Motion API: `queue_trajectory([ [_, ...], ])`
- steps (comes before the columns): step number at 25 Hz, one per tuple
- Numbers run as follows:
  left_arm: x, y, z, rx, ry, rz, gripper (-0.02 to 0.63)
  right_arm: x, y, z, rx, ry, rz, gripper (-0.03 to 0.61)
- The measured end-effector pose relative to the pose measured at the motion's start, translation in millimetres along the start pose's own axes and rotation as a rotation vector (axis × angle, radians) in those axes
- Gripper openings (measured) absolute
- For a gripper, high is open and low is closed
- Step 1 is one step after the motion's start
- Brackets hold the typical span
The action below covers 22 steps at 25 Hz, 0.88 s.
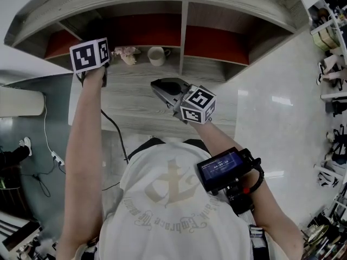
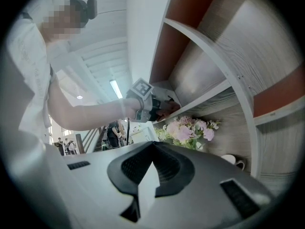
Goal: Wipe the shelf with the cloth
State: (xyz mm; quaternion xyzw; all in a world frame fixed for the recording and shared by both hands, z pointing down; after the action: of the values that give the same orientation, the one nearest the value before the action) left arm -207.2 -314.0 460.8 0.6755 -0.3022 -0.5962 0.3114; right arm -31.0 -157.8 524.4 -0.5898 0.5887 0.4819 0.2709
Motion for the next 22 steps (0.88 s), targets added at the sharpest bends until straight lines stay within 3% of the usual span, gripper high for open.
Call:
queue_trajectory([
  [11,-38,-25,9,-0.018,-0.072,-0.073,0.063,1,5,7,0.017,-0.014,0.015,0.005],
  [22,-88,-55,1,-0.157,-0.156,-0.239,0.064,6,16,11,0.026,-0.022,0.014,0.005],
])
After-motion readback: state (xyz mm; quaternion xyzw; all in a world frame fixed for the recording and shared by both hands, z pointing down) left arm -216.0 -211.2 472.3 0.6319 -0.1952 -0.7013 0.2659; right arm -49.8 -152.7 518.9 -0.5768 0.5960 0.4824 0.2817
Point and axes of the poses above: the fingertips, and each gripper's own axes: y forward along the fingers, z to its left, x out of its top, the point moved 1 cm from there along -y, backward along the fingers, and after that the axes turned 14 degrees about z, right-handed, at the moved point
